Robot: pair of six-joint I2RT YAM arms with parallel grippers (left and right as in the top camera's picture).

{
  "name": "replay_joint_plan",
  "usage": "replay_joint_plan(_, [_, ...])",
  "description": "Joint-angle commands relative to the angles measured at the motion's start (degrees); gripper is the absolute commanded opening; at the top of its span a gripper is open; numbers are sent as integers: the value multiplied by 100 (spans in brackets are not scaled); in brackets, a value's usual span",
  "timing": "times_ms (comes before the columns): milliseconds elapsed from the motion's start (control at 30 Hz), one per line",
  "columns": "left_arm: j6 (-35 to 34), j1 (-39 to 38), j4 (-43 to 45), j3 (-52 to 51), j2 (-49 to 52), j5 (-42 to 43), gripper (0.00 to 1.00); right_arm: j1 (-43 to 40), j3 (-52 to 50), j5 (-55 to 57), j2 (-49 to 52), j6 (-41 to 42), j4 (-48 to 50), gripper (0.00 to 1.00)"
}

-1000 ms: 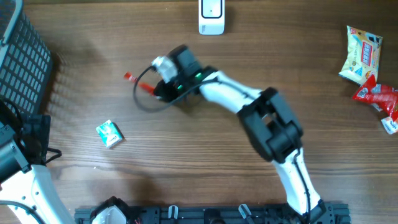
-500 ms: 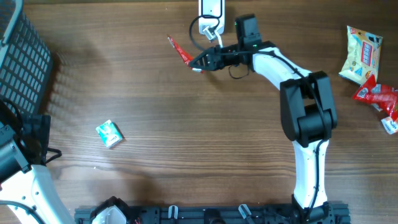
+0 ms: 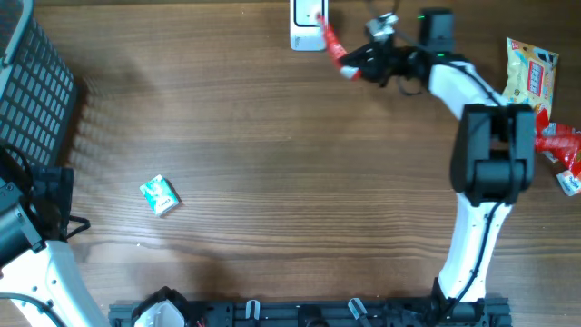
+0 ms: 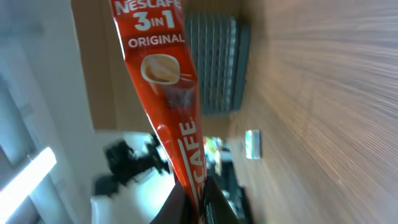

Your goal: Scan the item barcode

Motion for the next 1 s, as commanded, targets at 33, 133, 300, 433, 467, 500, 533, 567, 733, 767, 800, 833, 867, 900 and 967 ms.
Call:
replay_joint_plan(33, [-55,31,-4,70,11,33,100,-525,57,-352,-234,1480,146,4])
replay_joint_plan(133, [-55,31,-4,70,11,33,100,-710,57,-352,-236,1716,151,4])
replay_joint_plan(300, [-55,31,-4,70,11,33,100,-780,57,-352,-236,1899,155,4])
replay_joint_plan(433, [-55,31,-4,70,11,33,100,-780,57,-352,-236,2037,155,4])
replay_joint_plan(467, [-55,31,-4,70,11,33,100,-780,57,-352,-236,2055,157,4])
replay_joint_plan(500, [-55,31,-4,70,11,33,100,-787,59,-352,-238,2100,170,4])
replay_joint_plan(533, [-55,31,-4,70,11,33,100,-789,59,-352,-238,2122,175,4])
replay_joint_plan(567, [-55,31,-4,70,11,33,100,-793,59,-352,-238,2151,188,4])
replay_joint_plan(733, [-55,31,-4,70,11,33,100,-866,59,-352,-238,2356,369,4])
replay_joint_plan(767, [-55,31,-4,70,11,33,100,-890,59,-352,-238,2452,442,4])
replay_joint_plan(800, [-55,31,-4,70,11,33,100,-927,59,-352,-238,2568,553,4])
replay_joint_plan(833, [-55,31,-4,70,11,33,100,-964,59,-352,-238,2677,667,4])
replay_joint_plan(867, [-55,31,-4,70,11,33,100,-1003,59,-352,-238,2787,756,4])
replay_joint_plan(900, [-55,31,-4,70,11,33,100,-1040,59,-352,-238,2859,800,4])
replay_joint_plan(967, [-55,31,-4,70,11,33,100,-1108,59,-352,-260,2887,831,4])
